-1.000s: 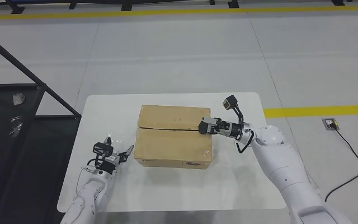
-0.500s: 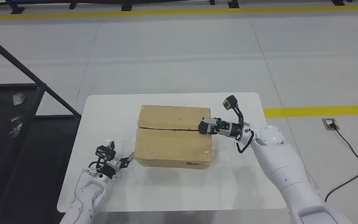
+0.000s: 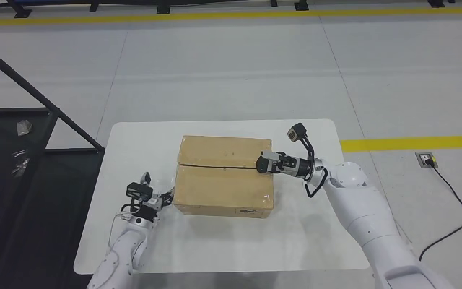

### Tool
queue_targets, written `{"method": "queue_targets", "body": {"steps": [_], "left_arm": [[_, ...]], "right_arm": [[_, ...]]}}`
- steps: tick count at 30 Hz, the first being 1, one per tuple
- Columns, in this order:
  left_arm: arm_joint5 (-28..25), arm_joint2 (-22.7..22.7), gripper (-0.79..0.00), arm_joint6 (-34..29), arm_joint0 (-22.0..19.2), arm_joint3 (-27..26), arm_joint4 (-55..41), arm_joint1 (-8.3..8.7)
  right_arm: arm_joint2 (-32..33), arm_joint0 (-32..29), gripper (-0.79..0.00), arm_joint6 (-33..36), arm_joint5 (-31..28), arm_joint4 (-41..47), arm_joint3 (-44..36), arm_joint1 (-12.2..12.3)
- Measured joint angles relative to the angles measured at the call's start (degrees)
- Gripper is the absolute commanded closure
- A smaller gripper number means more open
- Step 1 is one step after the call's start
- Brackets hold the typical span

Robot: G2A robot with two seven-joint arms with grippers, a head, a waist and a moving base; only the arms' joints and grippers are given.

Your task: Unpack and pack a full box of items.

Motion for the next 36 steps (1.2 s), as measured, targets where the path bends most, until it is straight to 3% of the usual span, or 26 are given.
{"method": "queue_targets", "body": {"steps": [16, 25, 36], "left_arm": [[5.71, 0.96, -0.785, 0.06, -0.85, -2.34, -2.51, -1.46], [11.51, 2.35, -0.785, -3.20, -2.86, 0.82, -0.38, -2.40], [16.74, 3.02, -0.785, -4.02, -4.51, 4.10, -4.55, -4.11]], "right_arm": [[0.00, 0.00, -0.785, 0.00, 0.00, 0.00, 0.00, 0.00], [0.00, 0.00, -0.785, 0.00, 0.00, 0.00, 0.00, 0.00], [-0.01, -0.71, -0.785, -1.10, 0.68, -0.14, -1.22, 0.01]]}}
